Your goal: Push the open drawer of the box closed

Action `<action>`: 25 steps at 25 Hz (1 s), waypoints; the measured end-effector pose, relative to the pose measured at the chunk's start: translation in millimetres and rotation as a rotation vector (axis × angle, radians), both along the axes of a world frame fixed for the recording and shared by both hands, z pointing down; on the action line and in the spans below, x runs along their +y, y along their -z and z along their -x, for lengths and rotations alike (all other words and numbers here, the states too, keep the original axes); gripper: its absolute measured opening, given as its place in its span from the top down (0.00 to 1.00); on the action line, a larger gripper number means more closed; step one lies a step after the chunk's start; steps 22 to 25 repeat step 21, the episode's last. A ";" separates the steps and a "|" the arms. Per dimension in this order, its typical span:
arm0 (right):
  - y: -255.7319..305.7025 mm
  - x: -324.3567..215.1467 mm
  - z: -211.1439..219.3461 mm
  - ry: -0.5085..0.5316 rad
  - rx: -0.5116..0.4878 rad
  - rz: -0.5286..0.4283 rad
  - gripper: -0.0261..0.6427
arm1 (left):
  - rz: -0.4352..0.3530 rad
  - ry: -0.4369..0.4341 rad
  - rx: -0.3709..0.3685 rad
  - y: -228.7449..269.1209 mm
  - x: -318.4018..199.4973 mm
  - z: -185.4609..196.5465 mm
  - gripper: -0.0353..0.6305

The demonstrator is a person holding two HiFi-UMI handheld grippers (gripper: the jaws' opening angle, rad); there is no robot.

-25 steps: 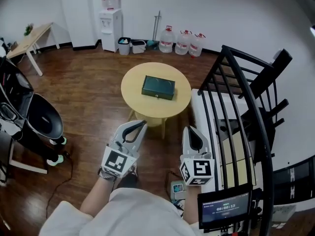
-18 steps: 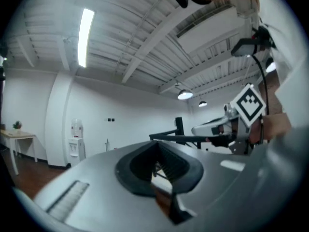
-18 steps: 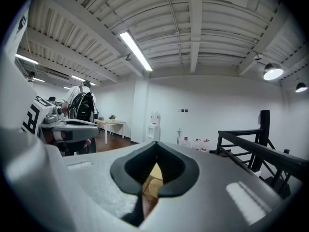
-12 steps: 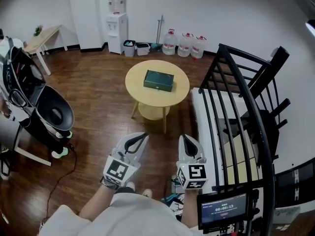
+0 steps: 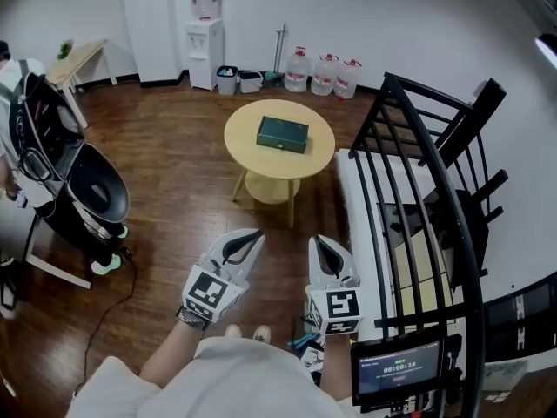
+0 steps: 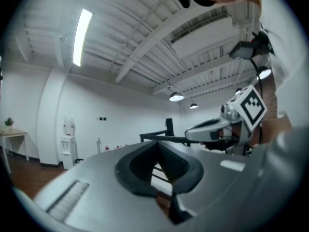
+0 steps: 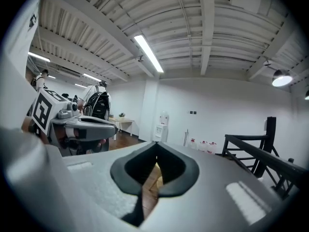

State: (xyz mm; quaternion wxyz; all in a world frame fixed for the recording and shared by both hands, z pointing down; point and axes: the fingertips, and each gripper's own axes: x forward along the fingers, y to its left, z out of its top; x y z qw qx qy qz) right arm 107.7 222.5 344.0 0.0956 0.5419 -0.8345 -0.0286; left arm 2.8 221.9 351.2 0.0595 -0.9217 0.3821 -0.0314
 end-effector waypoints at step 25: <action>-9.9 -4.2 24.9 -0.010 0.007 0.008 0.96 | 0.026 0.036 -0.036 -13.1 -3.9 27.9 0.94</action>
